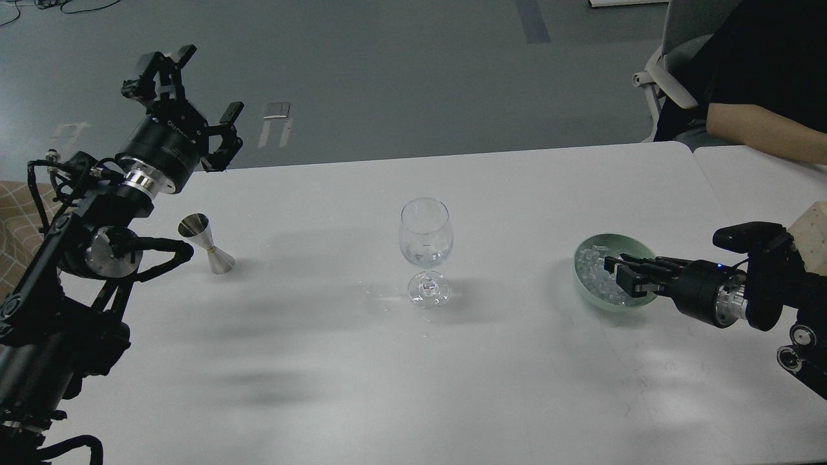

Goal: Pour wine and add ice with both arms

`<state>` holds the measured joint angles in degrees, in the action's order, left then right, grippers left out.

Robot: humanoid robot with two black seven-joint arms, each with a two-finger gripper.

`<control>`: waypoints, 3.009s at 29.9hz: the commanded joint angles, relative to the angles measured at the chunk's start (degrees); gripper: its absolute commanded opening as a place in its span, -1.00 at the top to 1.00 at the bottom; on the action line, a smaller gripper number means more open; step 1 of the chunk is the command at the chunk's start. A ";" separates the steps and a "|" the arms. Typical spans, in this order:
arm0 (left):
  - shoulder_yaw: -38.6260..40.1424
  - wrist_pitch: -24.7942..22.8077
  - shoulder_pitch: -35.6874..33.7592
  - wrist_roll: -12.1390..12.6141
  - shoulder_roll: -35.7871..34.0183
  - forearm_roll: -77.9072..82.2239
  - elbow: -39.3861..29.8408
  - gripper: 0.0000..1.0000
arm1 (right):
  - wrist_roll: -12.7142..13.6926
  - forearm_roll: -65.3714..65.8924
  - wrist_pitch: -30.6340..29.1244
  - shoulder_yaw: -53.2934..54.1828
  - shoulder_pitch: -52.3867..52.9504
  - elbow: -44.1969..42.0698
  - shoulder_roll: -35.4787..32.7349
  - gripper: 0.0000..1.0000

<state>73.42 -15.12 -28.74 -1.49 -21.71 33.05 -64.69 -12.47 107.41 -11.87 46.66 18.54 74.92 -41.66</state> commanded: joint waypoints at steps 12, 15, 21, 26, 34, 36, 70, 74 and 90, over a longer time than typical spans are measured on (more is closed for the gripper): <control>-0.04 0.00 -0.18 0.00 -0.09 0.00 0.01 -0.96 | -0.01 -4.40 -3.69 -0.42 21.16 7.60 -5.98 0.83; -0.04 0.00 -0.18 0.00 -0.09 0.00 0.01 -0.96 | -0.01 -4.40 -5.18 -3.24 25.67 7.78 -5.01 0.83; -0.04 0.00 -0.18 0.00 0.00 0.00 0.01 -0.96 | -0.09 -4.40 -5.54 -14.92 36.83 7.69 1.66 0.83; -0.04 0.00 -0.18 0.00 -0.09 0.00 0.01 -0.96 | -0.01 -4.14 -5.80 -17.91 38.85 7.52 7.46 0.83; -0.04 0.00 -0.18 0.00 0.00 0.00 0.01 -0.96 | -0.09 -4.23 -6.33 -23.28 43.60 7.25 13.00 0.83; -0.04 0.00 -0.18 0.00 0.00 0.00 0.01 -0.96 | -0.09 -4.23 -6.50 -24.07 44.21 7.17 13.97 0.83; 0.05 0.00 -0.26 0.00 0.00 0.00 0.01 -0.96 | -0.36 -4.66 -10.63 -27.50 44.65 7.52 14.24 0.57; 0.14 0.00 -0.26 0.00 0.00 0.00 0.01 -0.96 | -0.36 -4.75 -10.63 -27.50 44.92 7.34 14.85 0.36; 0.14 0.00 -0.26 -0.09 0.00 0.00 0.01 -0.96 | -0.09 -4.75 -10.46 -27.41 45.36 7.25 15.12 -0.17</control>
<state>73.57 -15.12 -29.00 -1.58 -21.71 33.05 -64.68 -12.57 102.65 -22.50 19.12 63.76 82.25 -26.54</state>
